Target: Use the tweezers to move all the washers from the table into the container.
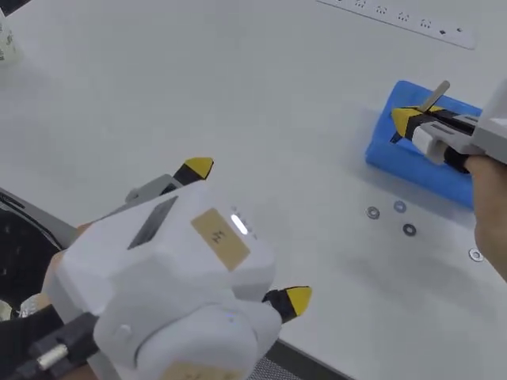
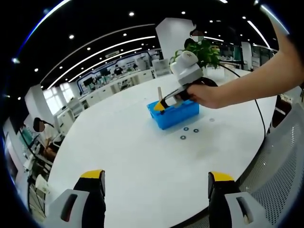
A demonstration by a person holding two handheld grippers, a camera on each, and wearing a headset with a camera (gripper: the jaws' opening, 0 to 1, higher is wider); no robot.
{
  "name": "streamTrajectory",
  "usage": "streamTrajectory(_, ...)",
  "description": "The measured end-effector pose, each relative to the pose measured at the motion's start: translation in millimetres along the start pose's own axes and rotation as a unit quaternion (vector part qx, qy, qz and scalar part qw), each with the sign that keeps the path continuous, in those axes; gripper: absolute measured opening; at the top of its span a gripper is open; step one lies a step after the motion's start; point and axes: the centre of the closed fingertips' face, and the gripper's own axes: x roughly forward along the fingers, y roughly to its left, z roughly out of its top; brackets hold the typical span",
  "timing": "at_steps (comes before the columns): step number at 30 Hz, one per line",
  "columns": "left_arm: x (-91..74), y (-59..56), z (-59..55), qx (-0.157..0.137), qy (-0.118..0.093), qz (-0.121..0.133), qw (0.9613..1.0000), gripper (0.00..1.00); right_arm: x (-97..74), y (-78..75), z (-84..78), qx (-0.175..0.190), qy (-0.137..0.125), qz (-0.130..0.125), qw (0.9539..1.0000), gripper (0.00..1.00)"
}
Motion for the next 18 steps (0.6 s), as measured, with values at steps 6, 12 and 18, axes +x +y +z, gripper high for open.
streamTrajectory(6,-0.7,0.7,0.1,0.001,0.000,0.002,1.0000,0.91,-4.2,0.9,0.7,0.006,0.001,-0.001,1.0000,0.04)
streamTrajectory(12,-1.2,1.2,1.2,0.001,-0.003,0.004,1.0000,0.92,-17.1,3.5,12.2,0.010,-0.009,-0.001,0.9999,0.04)
streamTrajectory(18,-1.7,2.5,1.7,0.001,-0.005,0.008,1.0000,0.92,-37.6,11.2,31.5,-0.004,-0.032,0.004,0.9995,0.04)
